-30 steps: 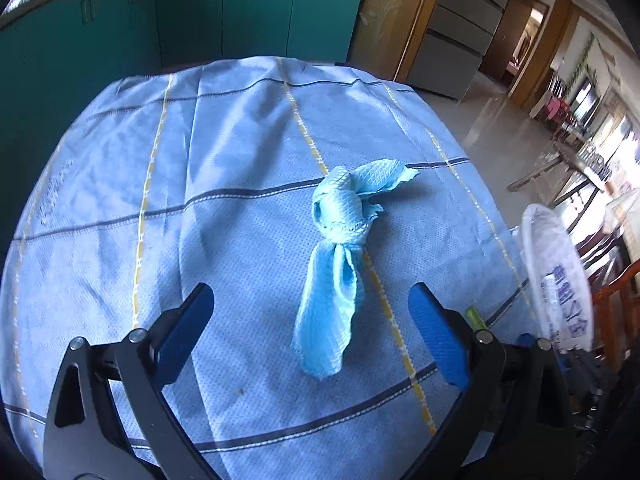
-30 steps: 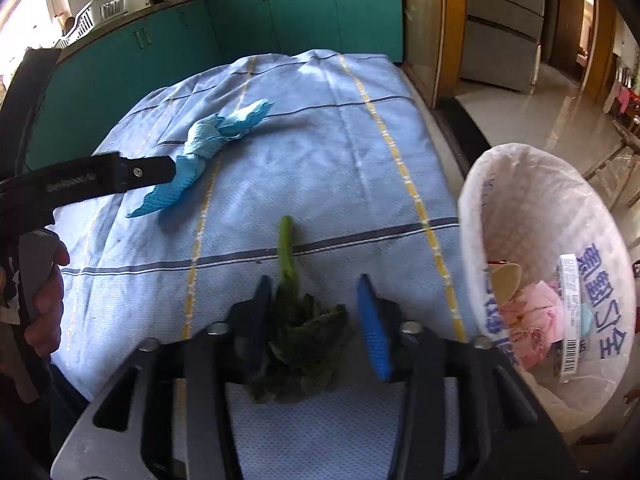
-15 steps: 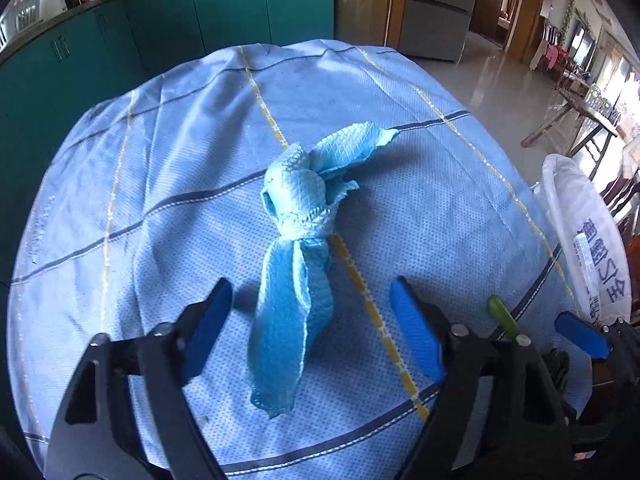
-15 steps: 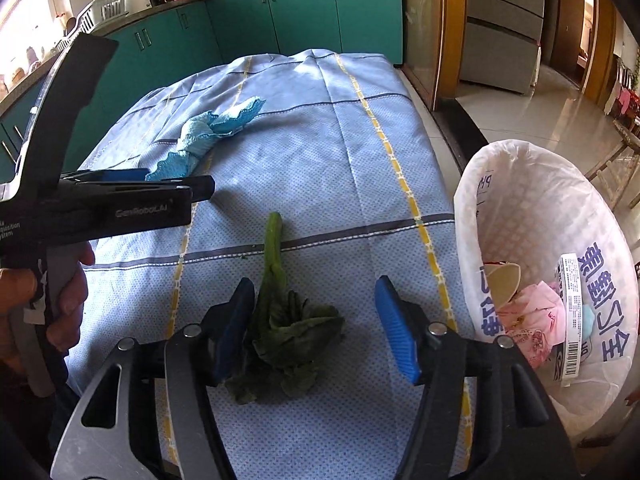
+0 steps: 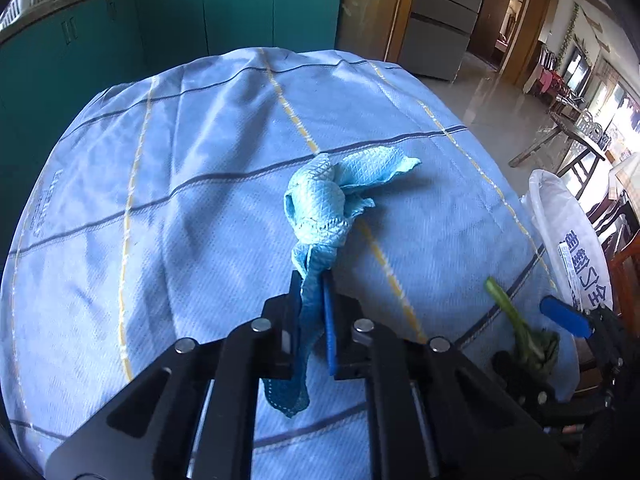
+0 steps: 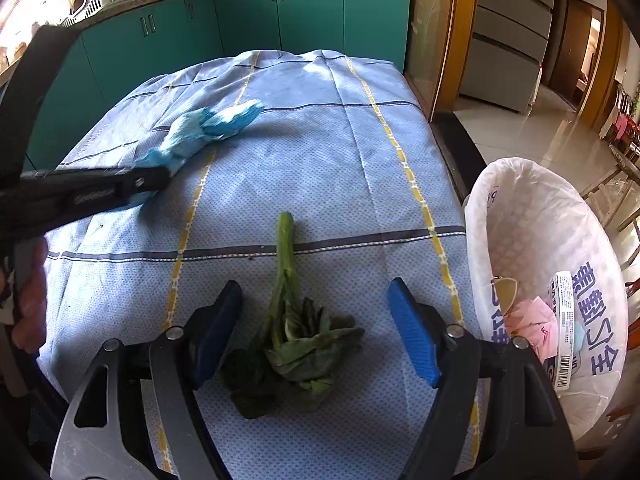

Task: Collect trash
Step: 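Grasp the blue cloth rag with the left tool while the right tool holds the vegetable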

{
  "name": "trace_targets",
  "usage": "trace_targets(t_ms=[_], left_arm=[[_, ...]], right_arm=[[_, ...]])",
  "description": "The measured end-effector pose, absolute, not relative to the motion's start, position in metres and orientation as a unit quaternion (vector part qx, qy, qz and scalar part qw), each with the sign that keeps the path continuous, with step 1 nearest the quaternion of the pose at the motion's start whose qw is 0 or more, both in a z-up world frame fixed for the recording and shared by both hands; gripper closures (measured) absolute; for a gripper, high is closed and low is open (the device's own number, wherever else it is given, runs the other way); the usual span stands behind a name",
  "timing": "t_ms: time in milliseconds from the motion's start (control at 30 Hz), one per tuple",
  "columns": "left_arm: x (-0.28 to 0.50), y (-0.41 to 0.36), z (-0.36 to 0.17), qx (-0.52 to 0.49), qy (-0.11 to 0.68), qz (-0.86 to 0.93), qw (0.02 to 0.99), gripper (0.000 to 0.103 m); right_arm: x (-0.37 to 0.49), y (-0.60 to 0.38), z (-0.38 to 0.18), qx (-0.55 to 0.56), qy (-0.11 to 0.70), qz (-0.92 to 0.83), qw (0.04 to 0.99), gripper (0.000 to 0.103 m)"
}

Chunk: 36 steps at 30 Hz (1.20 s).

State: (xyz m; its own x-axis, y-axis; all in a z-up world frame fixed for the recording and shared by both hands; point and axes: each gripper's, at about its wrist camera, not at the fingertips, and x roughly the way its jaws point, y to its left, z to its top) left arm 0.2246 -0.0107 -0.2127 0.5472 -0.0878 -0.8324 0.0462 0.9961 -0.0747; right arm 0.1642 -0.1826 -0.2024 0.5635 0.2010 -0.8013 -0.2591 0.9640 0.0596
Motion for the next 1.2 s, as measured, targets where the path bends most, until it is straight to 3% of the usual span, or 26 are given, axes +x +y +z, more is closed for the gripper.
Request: trace_targets(t_ms=[200, 333, 367, 433, 467, 700, 800, 867, 900, 967, 1067, 1200], left_arm=[[0.185, 0.012, -0.212, -0.022, 0.482, -0.036, 0.875, 0.092], [0.159, 0.028, -0.211, -0.023, 0.487, -0.034, 0.872, 0.092], [0.155, 0.031, -0.21, -0.023, 0.487, -0.034, 0.872, 0.092], [0.146, 0.036, -0.209, -0.024, 0.487, -0.032, 0.872, 0.092], [0.144, 0.037, -0.208, -0.025, 0.485, -0.032, 0.873, 0.092], [0.133, 0.042, -0.211, -0.035, 0.486, -0.032, 0.873, 0.09], [0.132, 0.045, -0.208, -0.047, 0.483, -0.035, 0.874, 0.072], [0.129, 0.044, -0.204, -0.04, 0.474, -0.03, 0.879, 0.055], [0.128, 0.044, -0.203, -0.036, 0.47, -0.029, 0.881, 0.052], [0.129, 0.042, -0.201, -0.031, 0.467, -0.03, 0.883, 0.043], [0.135, 0.038, -0.201, -0.026, 0.468, -0.029, 0.883, 0.037], [0.15, 0.029, -0.205, -0.013, 0.472, -0.028, 0.881, 0.037]], right_arm=[[0.163, -0.18, -0.201, -0.036, 0.449, 0.127, 0.884, 0.032], [0.164, -0.174, -0.199, -0.04, 0.446, 0.133, 0.884, 0.056], [0.164, -0.174, -0.198, -0.039, 0.445, 0.137, 0.884, 0.07], [0.166, -0.173, -0.197, -0.02, 0.451, 0.153, 0.879, 0.087], [0.167, -0.173, -0.197, -0.012, 0.454, 0.158, 0.877, 0.088], [0.157, -0.16, -0.187, -0.007, 0.448, 0.197, 0.872, 0.089], [0.154, -0.155, -0.183, -0.016, 0.446, 0.198, 0.873, 0.089], [0.153, -0.155, -0.183, -0.017, 0.447, 0.192, 0.873, 0.088], [0.153, -0.157, -0.183, -0.016, 0.448, 0.187, 0.874, 0.087], [0.153, -0.162, -0.184, -0.011, 0.451, 0.179, 0.874, 0.077], [0.154, -0.169, -0.184, 0.003, 0.452, 0.174, 0.875, 0.058], [0.152, -0.169, -0.183, -0.001, 0.449, 0.17, 0.877, 0.055]])
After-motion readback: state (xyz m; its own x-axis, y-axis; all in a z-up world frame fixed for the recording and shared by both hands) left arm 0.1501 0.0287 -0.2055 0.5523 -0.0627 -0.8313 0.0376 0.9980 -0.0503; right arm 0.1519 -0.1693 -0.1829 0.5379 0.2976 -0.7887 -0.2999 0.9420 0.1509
